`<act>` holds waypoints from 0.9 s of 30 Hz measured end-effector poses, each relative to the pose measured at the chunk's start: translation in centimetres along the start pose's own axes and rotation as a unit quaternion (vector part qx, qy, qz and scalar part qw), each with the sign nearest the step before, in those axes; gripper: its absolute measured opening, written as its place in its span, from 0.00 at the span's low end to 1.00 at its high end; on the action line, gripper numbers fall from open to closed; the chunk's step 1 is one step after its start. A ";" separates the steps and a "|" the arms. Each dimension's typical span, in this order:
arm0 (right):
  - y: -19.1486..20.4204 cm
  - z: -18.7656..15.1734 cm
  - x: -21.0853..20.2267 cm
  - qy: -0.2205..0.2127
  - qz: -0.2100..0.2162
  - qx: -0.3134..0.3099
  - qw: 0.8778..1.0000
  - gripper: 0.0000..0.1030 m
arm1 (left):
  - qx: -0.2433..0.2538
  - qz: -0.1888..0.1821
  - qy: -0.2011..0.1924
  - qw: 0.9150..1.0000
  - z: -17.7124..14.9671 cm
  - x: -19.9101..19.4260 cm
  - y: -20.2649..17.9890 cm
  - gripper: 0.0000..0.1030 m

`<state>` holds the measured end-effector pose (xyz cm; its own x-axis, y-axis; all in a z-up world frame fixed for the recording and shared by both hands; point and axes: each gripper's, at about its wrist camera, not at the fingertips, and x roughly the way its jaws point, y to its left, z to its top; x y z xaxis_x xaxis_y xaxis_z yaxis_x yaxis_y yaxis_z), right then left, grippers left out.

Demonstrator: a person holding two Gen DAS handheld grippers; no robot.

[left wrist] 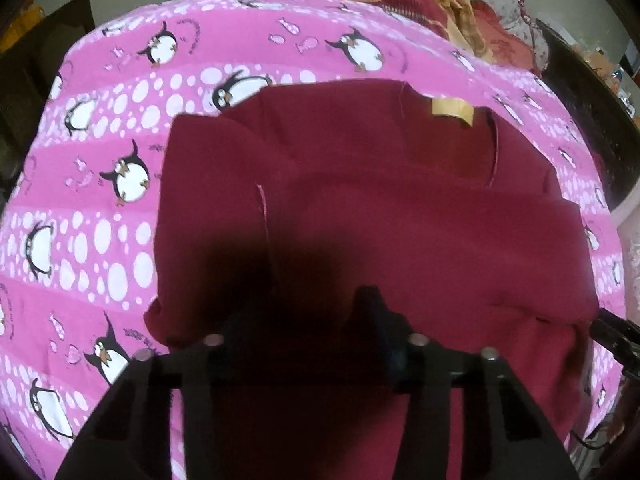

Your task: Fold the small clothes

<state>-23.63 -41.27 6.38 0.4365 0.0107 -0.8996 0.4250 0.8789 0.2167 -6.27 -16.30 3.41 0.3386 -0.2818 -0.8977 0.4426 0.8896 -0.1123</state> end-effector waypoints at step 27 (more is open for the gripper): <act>-1.5 3.1 2.1 0.009 -0.074 -0.003 0.997 0.71 | -0.014 0.000 -0.019 1.000 -1.0 -2.6 1.6 0.54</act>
<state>-20.88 -44.03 5.34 0.3551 -0.1097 -0.9284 0.4781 0.8747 0.0795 -7.31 -13.79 5.18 0.3692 -0.2954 -0.8811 0.4203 0.8987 -0.1251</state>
